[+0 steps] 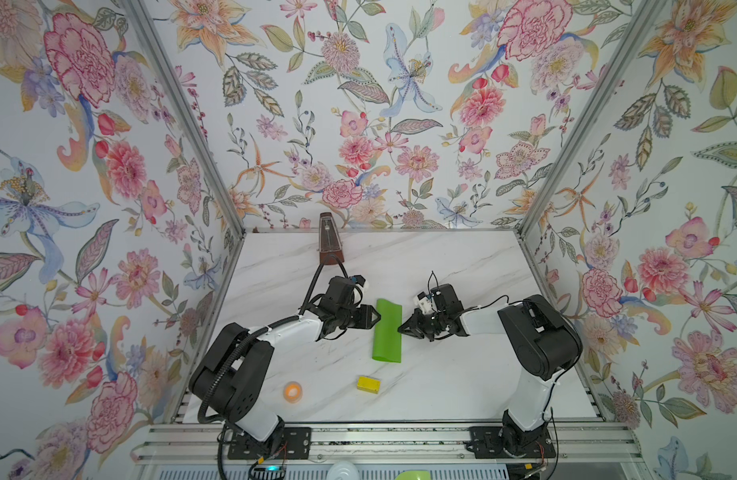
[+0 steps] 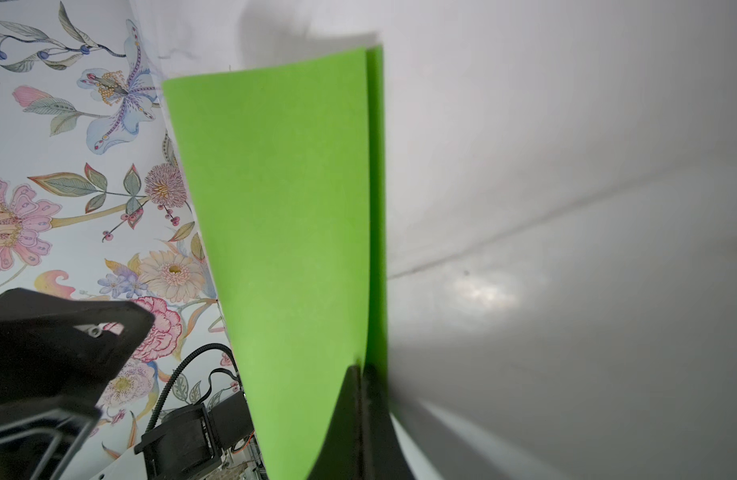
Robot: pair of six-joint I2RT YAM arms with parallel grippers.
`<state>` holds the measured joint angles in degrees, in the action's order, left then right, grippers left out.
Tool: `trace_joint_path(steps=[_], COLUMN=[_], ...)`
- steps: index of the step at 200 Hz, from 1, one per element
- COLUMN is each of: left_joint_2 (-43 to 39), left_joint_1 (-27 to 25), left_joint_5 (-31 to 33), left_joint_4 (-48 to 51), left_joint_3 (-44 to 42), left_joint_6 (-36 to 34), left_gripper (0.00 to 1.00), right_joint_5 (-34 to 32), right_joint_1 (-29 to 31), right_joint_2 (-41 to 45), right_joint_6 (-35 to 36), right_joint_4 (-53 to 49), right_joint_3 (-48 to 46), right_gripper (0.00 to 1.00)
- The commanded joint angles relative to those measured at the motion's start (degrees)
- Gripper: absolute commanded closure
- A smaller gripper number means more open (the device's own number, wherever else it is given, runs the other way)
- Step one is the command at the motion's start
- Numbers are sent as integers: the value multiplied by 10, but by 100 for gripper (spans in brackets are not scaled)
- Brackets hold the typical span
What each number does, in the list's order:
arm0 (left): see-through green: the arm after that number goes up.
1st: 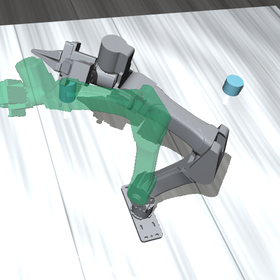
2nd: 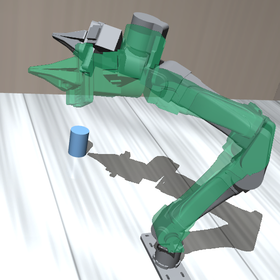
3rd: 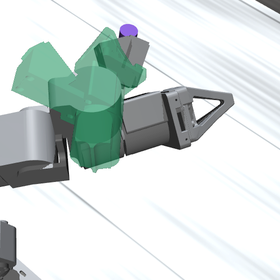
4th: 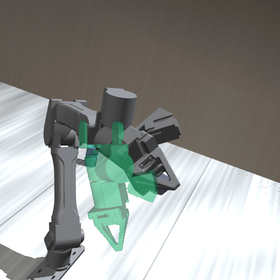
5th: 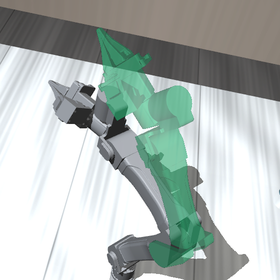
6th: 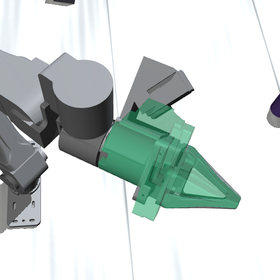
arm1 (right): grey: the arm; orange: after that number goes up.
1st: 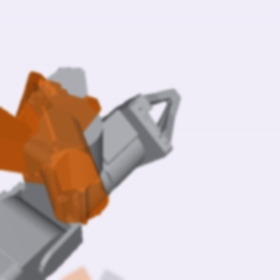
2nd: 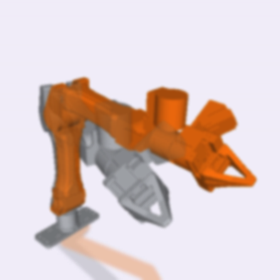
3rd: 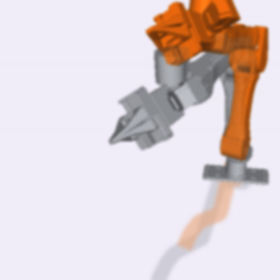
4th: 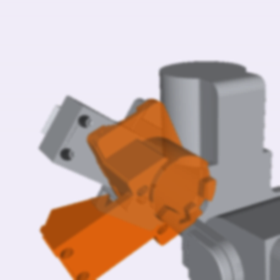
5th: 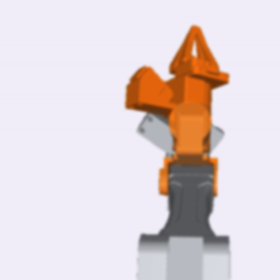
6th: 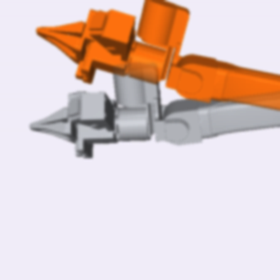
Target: Fold a paper plane with a square sheet of paper (fold left side to right side)
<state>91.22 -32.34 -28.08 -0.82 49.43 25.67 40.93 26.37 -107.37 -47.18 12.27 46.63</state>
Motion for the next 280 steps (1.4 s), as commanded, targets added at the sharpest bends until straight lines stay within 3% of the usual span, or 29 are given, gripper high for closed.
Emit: trace_joint_path(steps=[1,59,191,280], left_joint_2=[8,76,143,151], left_joint_1=[-14,-24,21,38], left_joint_5=[-16,-65,-40,28], left_joint_4=[17,-22,-4,49], left_joint_3=[18,33,4,-4], left_joint_6=[-12,-18,-43,-62], left_gripper=[62,81,89,95], right_joint_5=[-9,-7,-5,-5], right_joint_1=[-3,-5,-13,-15], right_joint_2=[-25,-25,-18,-17], right_joint_6=[-4,-3,0,3], right_joint_4=[-5,0,-1,-9], right_joint_3=[-16,-18,-28,-27], right_gripper=[100,100,100,100])
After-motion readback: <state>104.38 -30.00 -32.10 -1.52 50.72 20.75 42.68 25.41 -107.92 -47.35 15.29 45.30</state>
